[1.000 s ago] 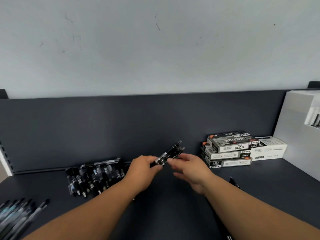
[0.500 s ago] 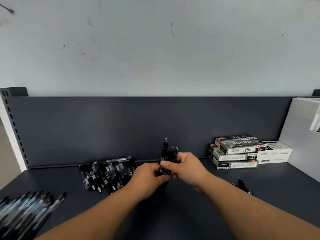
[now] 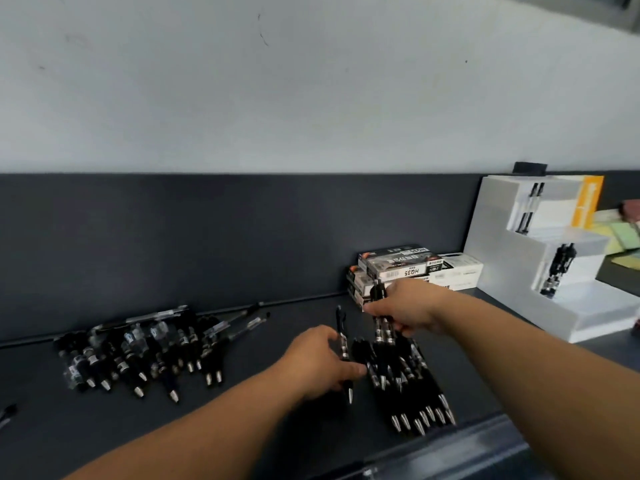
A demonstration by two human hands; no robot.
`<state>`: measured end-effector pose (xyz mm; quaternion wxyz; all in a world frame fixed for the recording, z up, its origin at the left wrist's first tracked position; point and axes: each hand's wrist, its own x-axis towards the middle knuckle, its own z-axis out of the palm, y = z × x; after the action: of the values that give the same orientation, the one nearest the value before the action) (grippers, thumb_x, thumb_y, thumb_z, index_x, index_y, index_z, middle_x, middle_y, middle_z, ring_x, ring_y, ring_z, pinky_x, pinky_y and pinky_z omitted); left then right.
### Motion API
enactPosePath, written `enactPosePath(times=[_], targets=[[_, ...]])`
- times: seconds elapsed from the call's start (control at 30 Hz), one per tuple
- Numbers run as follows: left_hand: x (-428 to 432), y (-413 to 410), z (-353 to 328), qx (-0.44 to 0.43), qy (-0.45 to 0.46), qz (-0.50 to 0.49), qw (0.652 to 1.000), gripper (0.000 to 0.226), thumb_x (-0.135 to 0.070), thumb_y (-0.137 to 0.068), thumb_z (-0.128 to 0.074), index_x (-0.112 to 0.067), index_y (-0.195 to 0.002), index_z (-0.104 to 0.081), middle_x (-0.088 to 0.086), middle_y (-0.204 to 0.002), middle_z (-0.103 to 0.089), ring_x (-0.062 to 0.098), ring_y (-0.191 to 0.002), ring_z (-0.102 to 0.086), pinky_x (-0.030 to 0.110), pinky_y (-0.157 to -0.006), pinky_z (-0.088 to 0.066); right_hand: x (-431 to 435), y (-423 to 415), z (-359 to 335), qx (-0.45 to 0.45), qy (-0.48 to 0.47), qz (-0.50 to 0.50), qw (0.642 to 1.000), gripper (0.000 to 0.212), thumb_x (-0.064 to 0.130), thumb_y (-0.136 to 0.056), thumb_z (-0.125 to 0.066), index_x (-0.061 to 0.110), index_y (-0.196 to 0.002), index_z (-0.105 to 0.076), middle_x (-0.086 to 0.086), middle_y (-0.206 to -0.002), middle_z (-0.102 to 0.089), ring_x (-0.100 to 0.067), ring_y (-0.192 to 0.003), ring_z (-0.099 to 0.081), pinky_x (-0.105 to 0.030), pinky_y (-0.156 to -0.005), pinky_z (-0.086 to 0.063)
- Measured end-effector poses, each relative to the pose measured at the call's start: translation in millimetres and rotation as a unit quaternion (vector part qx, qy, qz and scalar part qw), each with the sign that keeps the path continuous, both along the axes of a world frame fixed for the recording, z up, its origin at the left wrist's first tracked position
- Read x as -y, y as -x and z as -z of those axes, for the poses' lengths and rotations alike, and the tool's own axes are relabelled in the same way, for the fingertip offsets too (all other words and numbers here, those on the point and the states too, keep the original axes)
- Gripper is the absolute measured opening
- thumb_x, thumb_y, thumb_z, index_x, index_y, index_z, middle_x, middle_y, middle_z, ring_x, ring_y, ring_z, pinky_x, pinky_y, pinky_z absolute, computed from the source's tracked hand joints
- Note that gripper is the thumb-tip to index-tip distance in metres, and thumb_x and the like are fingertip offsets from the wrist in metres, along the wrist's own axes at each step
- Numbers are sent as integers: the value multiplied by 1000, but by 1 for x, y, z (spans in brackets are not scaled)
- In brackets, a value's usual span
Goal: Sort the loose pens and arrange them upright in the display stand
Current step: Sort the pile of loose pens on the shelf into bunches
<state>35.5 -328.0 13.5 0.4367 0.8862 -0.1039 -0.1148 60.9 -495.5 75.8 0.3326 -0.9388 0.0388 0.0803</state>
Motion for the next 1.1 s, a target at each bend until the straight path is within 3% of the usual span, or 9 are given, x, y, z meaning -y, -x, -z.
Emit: enactPosePath(times=[0.13,0.3,0.4,0.5,0.57,0.67,0.83,0.97,1.1], targets=[[18,3,9,-13,-29,10,999,41,-29,-76,-80,-25,-97,-45,-4,-87,-65,6,-57,-60,12,-45,-44,16,-1,18,-60,48,-4,997,29,31,-94,-59,11,-75,-53,-4,-59,-48,-13,-45,-44,-19,-40,-39],[24,5,11,-3,-105,-8,994,43,-45,-73,-78,-26,-96,-47,-2,-91,-68,13,-66,-65,28,-66,-55,20,-9,38,-46,54,-11,997,29,36,-88,-67,7,-88,-62,-4,-61,-53,-16,-48,-51,-20,-42,-45],[27,9,7,26,-171,-4,985,44,-54,-77,-71,-25,-105,-53,-2,-102,-67,17,-86,-67,24,-69,-49,26,-8,35,-11,137,-24,990,38,47,-79,-74,13,-77,-57,-5,-63,-57,-22,-57,-57,-28,-57,-52],[31,12,9,19,-164,-8,986,55,-52,-78,-70,-20,-117,-48,0,-108,-65,20,-94,-66,23,-67,-46,37,-2,33,-24,204,-6,979,55,60,-71,-74,10,-82,-55,-8,-61,-59,-22,-48,-56,-26,-51,-49],[34,13,11,8,-146,-13,989,62,-48,-78,-72,-18,-124,-44,0,-107,-63,20,-90,-67,25,-66,-49,40,5,35,-75,176,1,982,64,62,-72,-72,6,-100,-54,-10,-77,-65,-23,-57,-65,-30,-51,-55],[39,17,12,0,-105,-21,994,66,-38,-81,-73,-17,-131,-36,-3,-101,-58,18,-79,-69,29,-71,-57,40,12,40,-102,142,-19,984,70,58,-77,-70,8,-122,-51,-12,-110,-63,-29,-84,-71,-40,-66,-61],[38,16,14,21,-80,-56,995,69,-39,-76,-77,-18,-129,-38,-3,-103,-57,15,-76,-68,28,-70,-59,34,18,50,-53,156,-35,986,79,58,-77,-69,11,-136,-46,-12,-124,-59,-30,-83,-72,-41,-69,-61],[35,14,14,54,-155,-74,984,82,-53,-71,-76,-18,-135,-38,2,-126,-53,20,-110,-58,27,-91,-49,34,21,49,-28,187,-29,981,72,62,-81,-62,8,-128,-55,-11,-111,-67,-27,-72,-72,-38,-71,-61],[35,11,15,60,-186,-72,978,75,-57,-71,-74,-18,-128,-45,2,-122,-56,19,-110,-55,27,-86,-46,34,20,47,1,212,-44,976,61,57,-84,-62,9,-122,-61,-10,-99,-73,-27,-72,-72,-35,-76,-59]])
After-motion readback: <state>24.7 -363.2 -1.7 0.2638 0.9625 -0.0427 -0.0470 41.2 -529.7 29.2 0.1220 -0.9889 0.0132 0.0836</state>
